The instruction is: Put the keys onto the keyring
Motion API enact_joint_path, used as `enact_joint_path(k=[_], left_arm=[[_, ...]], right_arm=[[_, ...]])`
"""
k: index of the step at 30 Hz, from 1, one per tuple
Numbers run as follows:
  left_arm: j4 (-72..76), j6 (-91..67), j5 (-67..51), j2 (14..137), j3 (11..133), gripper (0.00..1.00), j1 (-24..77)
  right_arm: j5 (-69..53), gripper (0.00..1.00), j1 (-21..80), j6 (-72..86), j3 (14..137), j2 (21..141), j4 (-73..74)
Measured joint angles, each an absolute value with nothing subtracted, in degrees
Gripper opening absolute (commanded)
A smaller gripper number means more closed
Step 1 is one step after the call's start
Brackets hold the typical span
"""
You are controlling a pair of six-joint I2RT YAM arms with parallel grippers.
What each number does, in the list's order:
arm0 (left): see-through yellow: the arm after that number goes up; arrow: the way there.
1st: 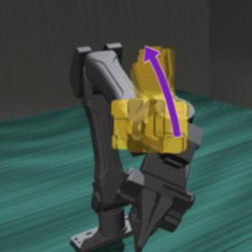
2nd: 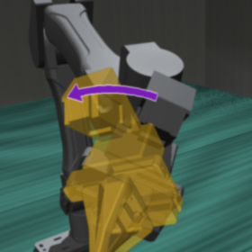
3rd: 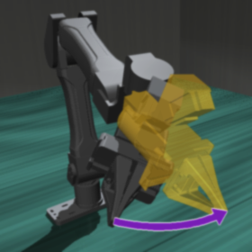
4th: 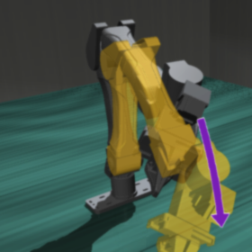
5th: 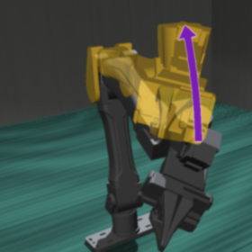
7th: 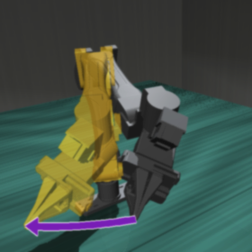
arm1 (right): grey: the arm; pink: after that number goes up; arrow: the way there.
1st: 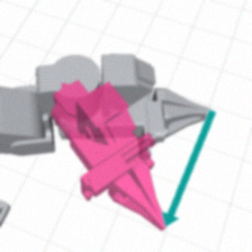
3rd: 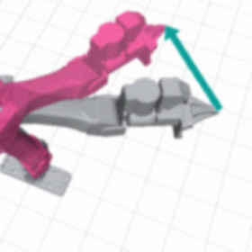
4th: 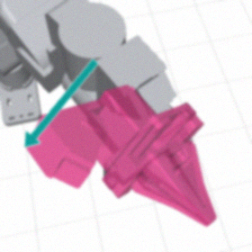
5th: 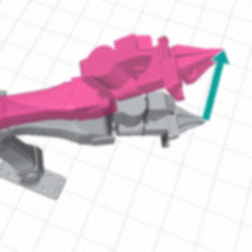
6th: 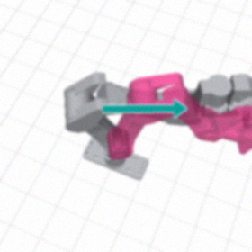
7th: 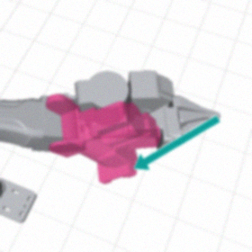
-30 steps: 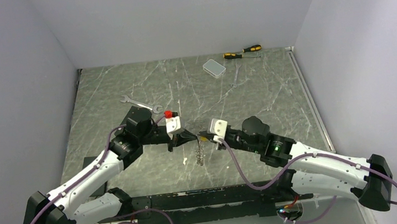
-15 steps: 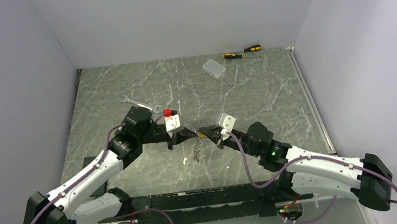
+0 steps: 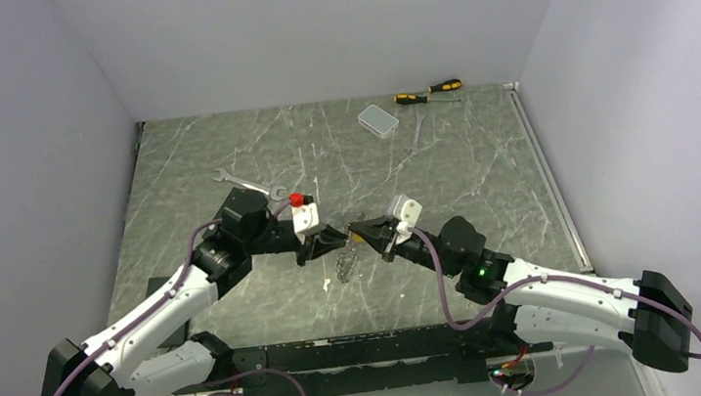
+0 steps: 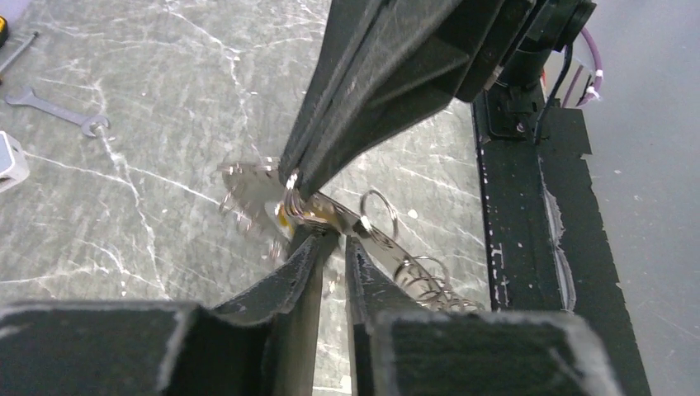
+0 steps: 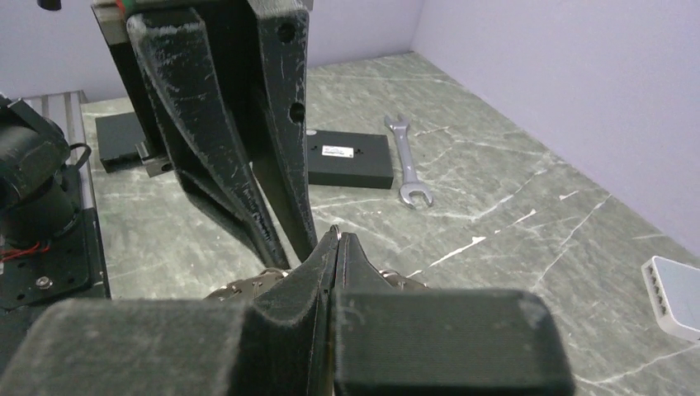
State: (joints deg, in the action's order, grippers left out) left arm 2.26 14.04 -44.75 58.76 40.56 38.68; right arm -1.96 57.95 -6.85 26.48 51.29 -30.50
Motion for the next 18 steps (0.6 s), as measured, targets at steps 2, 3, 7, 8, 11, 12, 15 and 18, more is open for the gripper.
enact_joint_path(k=[2, 3, 7, 8, 11, 12, 15, 18], left_arm=[[1.87, 14.02, -45.01, 58.74, 40.56, 0.34, 38.79], [1.69, 14.04, -45.15, 58.72, 40.56, 0.37, 38.83], [1.43, 13.72, -45.47, 58.72, 40.56, 0.41, 38.83], [1.43, 13.69, -45.56, 58.70, 40.56, 0.42, 38.83], [1.43, 13.63, -45.84, 58.70, 40.56, 0.43, 38.83], [1.45, 13.61, -45.89, 58.70, 40.56, 0.44, 38.83], [1.43, 13.37, -45.98, 58.65, 40.56, 0.44, 38.81], [1.43, 13.17, -46.17, 58.37, 40.56, 0.45, 38.76]], right_arm=[[-1.98, 0.00, 57.95, -6.81, 26.37, 50.48, -30.55], [-2.00, 0.00, 57.93, -6.79, 26.28, 50.09, -30.55], [-2.72, 0.00, 57.89, -6.55, 25.89, 49.30, -30.46], [-3.05, 0.00, 57.87, -6.50, 25.78, 49.25, -30.41], [-3.53, 0.00, 57.84, -6.52, 25.65, 49.10, -29.76], [-3.73, 0.00, 57.84, -6.55, 25.65, 49.04, -29.54], [-4.82, 0.00, 57.84, -6.70, 25.65, 48.66, -28.53], [-6.17, 0.00, 57.84, -7.05, 25.65, 48.07, -26.96]])
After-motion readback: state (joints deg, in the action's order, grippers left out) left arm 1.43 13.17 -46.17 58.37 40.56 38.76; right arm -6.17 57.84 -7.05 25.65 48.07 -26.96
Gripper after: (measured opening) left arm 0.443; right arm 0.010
